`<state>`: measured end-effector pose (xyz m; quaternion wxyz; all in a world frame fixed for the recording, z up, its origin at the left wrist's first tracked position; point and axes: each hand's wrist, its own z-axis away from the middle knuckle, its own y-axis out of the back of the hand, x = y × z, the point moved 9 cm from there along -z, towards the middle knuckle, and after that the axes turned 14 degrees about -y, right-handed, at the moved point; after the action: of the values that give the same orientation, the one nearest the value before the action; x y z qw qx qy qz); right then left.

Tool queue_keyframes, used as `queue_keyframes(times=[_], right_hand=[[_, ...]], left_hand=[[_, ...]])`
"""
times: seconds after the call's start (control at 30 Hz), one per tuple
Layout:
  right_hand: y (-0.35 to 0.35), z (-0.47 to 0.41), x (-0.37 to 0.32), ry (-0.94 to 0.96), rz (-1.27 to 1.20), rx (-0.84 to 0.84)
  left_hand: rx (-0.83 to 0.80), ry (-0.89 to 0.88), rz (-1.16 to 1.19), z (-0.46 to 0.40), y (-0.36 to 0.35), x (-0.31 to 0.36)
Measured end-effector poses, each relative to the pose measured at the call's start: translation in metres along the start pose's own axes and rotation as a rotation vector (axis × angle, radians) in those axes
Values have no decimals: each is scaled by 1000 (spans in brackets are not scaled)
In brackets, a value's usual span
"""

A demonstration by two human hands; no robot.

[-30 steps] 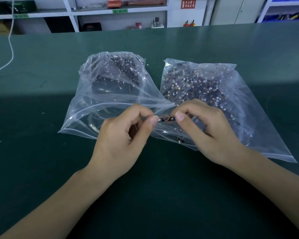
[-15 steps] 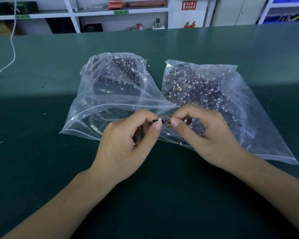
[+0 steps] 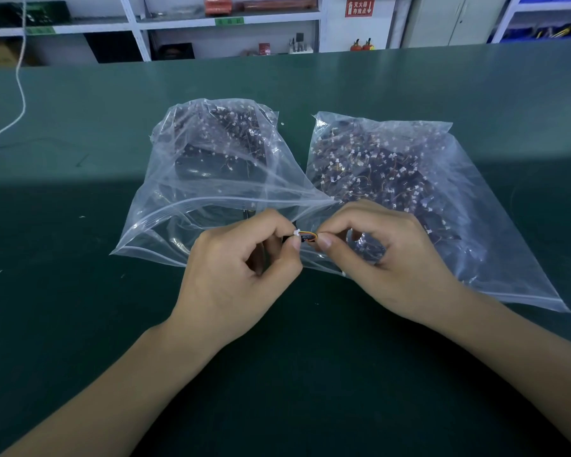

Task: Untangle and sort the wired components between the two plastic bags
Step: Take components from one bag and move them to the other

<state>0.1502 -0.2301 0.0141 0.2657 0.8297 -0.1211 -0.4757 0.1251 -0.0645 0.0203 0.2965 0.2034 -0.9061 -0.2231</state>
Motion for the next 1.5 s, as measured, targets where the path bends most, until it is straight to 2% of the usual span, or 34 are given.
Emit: queue_keyframes(times=[0.67,0.73,0.83,1.13,1.5], right_hand=[[3,-1,2,-12,-20,-2],[3,-1,0,14,35,-18],[-2,-1,-1,68,253,-37],[10,-3,5,16,194,52],[18,-4,6,46,184,135]], left_hand=[[-32,-21,-31,1,-3,-1],[-15,-15,-33,1,-1,-2],[22,5,-31,1,5,-8],[-105,-81,-93,2,-5,-4],[20,-187,-195,-5,14,-1]])
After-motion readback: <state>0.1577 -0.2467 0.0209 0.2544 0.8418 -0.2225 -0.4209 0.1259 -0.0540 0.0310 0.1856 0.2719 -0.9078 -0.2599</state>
